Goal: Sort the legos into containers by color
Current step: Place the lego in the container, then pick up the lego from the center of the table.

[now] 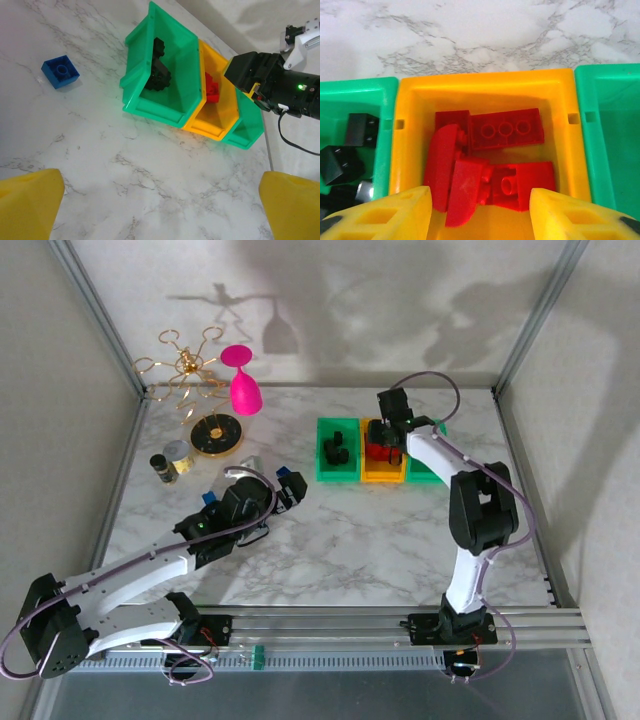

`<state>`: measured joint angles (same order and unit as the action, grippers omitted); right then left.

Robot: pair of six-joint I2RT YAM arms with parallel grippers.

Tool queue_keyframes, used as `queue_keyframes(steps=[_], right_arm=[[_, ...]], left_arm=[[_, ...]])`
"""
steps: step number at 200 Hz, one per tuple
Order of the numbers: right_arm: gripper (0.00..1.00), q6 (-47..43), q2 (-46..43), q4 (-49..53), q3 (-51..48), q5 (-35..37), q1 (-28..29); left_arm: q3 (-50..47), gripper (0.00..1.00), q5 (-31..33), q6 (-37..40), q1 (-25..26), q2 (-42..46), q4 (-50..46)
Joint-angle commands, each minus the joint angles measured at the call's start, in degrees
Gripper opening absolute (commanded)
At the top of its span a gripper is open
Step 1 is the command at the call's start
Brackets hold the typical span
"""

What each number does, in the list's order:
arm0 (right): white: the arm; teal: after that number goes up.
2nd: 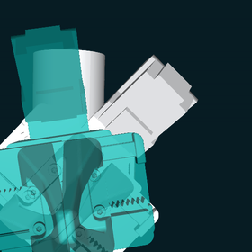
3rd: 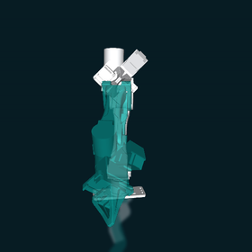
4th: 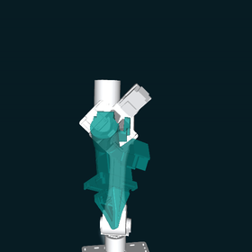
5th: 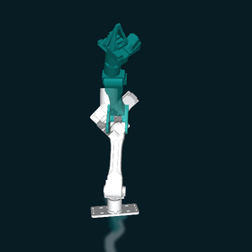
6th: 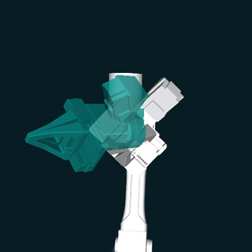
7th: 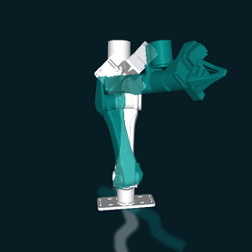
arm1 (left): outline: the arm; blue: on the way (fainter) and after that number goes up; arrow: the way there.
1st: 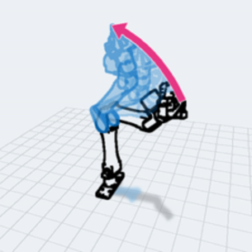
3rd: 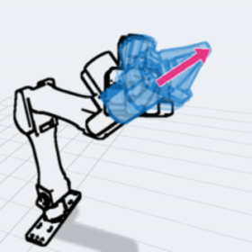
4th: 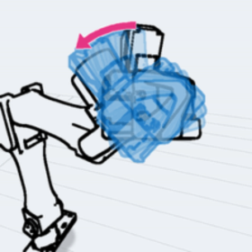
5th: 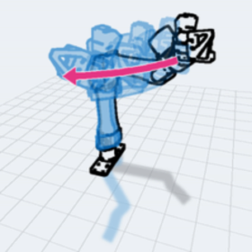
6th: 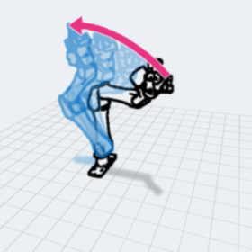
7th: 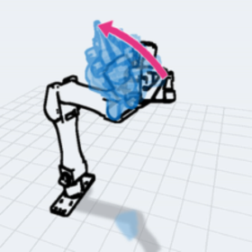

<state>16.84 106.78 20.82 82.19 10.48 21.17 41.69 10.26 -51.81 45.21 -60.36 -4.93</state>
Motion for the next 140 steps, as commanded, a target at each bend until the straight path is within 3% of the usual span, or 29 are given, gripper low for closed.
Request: queue_keyframes(steps=[1, 74, 140], right_arm=[[0.56, 1.2, -6.7, 1.0, -3.6, -1.4, 1.7], [0.64, 7.9, -19.4, -1.0, -16.8, -3.3, 13.5], [0.73, 11.7, -12.4, -6.1, -15.1, -4.8, 28.6]], left_arm=[[1.7, 1.00, 0.8, 1.2, -0.1, 2.0, -0.4], [-1.2, 1.00, 5.5, -0.6, -0.3, 11.9, -11.0], [-3.0, 1.00, 10.4, -3.9, -0.6, 22.0, -23.4]])
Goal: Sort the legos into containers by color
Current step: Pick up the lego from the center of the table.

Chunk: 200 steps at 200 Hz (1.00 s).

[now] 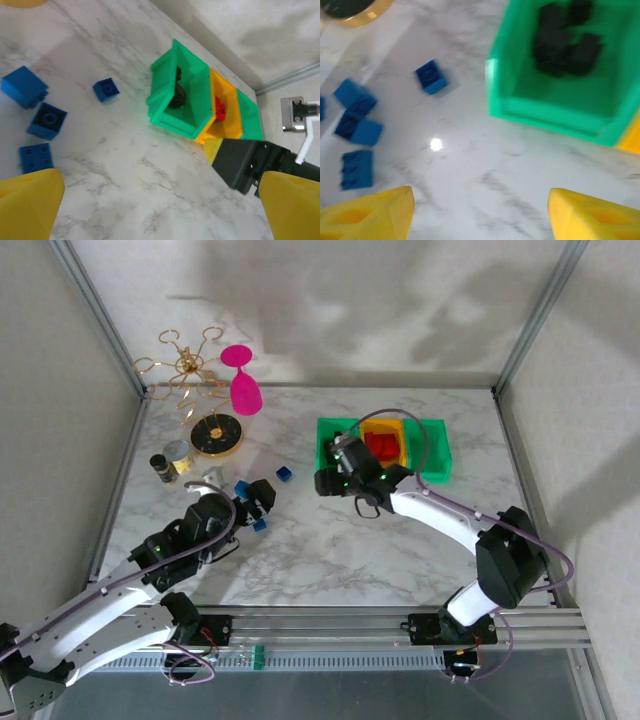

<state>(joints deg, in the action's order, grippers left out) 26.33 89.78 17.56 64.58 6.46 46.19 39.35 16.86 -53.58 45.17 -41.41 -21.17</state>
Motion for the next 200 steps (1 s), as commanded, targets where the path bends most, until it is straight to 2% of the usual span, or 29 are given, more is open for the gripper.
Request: queue_keyframes(steps=[1, 41, 97, 127, 200], right_arm=[[0.73, 2.2, 4.7, -2.9, 2.6, -0.7, 3.8], [0.75, -0.4, 15.4, -3.2, 11.3, 1.6, 6.8], [0.80, -12.0, 30.3, 2.7, 27.5, 7.3, 5.9], [0.80, -14.1, 36.1, 4.0, 33.1, 5.7, 3.9], [0.67, -19.5, 47.4, 9.1, 46.2, 4.4, 2.5]], left_arm=[[-0.7, 1.00, 3.8, -2.2, -0.5, 3.2, -7.3], [-1.3, 1.00, 5.6, -3.1, -0.6, 7.2, -10.9], [-2.5, 1.00, 7.1, -3.5, -0.8, 7.9, -11.1], [-2.4, 1.00, 8.4, -4.2, -0.9, 6.8, -11.0], [-3.5, 1.00, 10.2, -4.7, -0.9, 6.7, -10.7]])
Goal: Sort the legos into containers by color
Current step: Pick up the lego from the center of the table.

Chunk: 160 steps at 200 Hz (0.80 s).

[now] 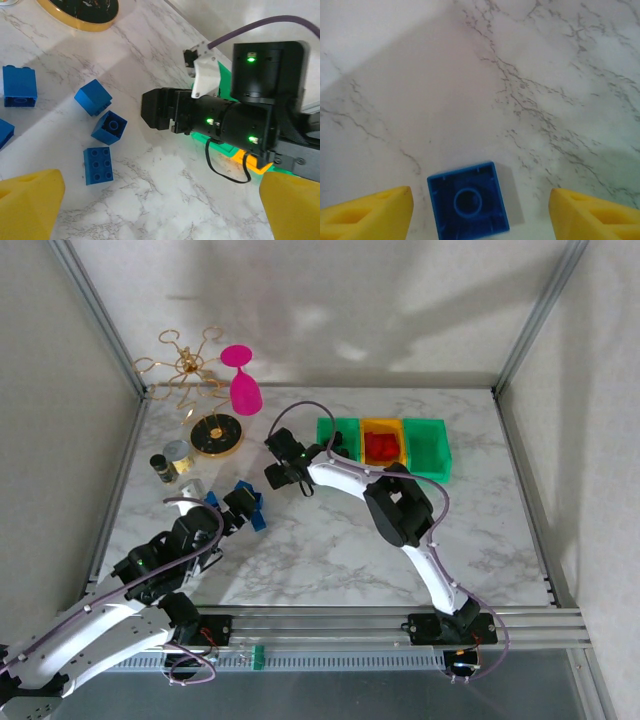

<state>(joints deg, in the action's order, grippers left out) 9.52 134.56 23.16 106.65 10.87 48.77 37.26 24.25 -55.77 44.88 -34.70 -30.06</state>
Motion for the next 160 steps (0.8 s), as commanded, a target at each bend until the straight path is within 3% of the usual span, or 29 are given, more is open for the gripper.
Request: queue_keyframes(steps=[1, 107, 133, 160], right_arm=[[0.67, -2.8, 2.7, 3.5, 4.2, 0.0, -0.1], [0.29, -3.6, 2.4, 5.3, 6.3, -1.4, -0.3], [0.25, -2.3, -2.3, 5.0, 3.9, -3.5, -0.2], [0.25, 0.7, -11.1, 1.5, -5.2, -5.2, -0.3]], left_arm=[[-1.5, 1.00, 2.8, -2.5, -0.6, 0.0, -1.8], [-1.4, 1.00, 1.6, -2.1, -0.9, -0.1, -0.5], [-0.6, 1.00, 0.5, -1.5, -0.9, -0.2, -0.1], [0.2, 1.00, -1.6, -0.8, -0.9, -0.7, 1.5]])
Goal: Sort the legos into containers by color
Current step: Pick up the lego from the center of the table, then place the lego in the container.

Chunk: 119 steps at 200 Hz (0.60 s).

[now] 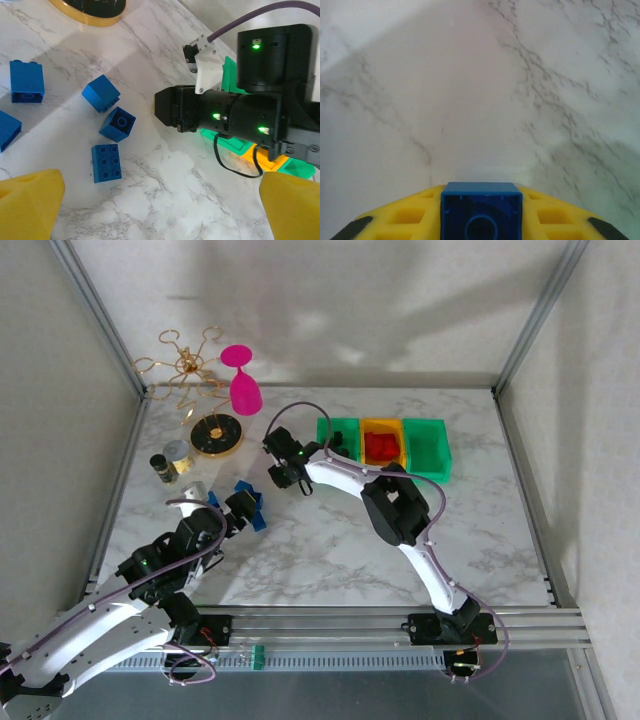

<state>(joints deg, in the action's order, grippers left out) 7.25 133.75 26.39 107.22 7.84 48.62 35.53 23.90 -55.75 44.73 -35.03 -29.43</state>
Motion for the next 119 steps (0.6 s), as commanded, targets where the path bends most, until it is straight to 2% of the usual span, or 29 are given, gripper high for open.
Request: queue_keyframes(steps=[1, 31, 63, 86, 119], right_arm=[[0.25, 3.1, -10.8, -1.8, -6.4, -2.3, -0.2], [0.24, 8.6, -23.6, -6.1, -20.3, -2.8, -0.7], [0.22, 14.7, -36.7, -6.4, -32.4, 1.0, -4.1], [0.22, 17.7, -44.9, -4.8, -39.5, 3.4, -8.5], [0.23, 17.6, -51.6, -2.6, -44.8, 5.2, -19.8]], left_arm=[[2.0, 1.00, -1.4, -0.8, -0.7, -0.4, 0.9], [2.2, 1.00, -5.4, 0.3, -0.7, -2.2, 5.1], [1.8, 1.00, -10.7, 1.7, -0.4, -5.8, 11.8], [2.4, 1.00, -13.6, 3.3, 0.8, -9.1, 17.0], [4.8, 1.00, -14.2, 5.4, 4.0, -15.3, 22.4]])
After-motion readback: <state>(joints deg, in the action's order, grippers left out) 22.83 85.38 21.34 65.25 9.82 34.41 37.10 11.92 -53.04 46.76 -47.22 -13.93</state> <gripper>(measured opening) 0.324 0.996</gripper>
